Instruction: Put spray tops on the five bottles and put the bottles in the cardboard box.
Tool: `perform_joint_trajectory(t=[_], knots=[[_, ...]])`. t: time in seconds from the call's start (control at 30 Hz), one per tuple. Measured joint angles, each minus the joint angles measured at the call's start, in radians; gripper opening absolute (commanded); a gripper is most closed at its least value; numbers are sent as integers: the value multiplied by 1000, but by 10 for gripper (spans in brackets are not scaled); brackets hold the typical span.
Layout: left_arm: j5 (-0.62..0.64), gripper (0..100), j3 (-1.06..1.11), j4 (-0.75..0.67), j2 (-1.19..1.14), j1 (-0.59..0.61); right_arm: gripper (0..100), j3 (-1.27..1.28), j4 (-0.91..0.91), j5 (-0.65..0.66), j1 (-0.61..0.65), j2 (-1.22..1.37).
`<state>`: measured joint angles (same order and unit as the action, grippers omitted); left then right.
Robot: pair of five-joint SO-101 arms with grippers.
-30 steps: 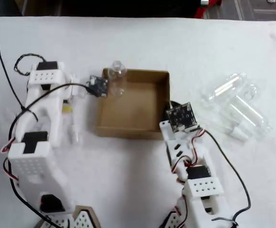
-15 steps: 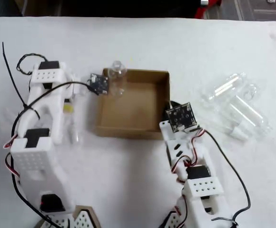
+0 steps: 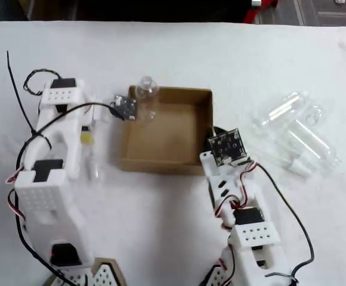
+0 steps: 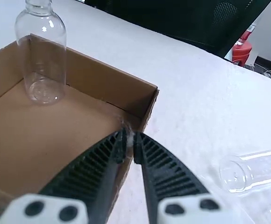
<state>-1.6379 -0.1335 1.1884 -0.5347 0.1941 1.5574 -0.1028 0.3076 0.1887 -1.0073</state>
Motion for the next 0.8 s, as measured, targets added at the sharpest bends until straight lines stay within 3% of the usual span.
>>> perform_joint_trajectory(t=[0.13,0.47,0.8], knots=[[0,22,0,0,0,0,21,0,0,0,0,0],[2,21,-6,14,0,0,21,0,0,0,0,0],[12,22,-186,417,160,-17,21,0,0,0,0,0]])
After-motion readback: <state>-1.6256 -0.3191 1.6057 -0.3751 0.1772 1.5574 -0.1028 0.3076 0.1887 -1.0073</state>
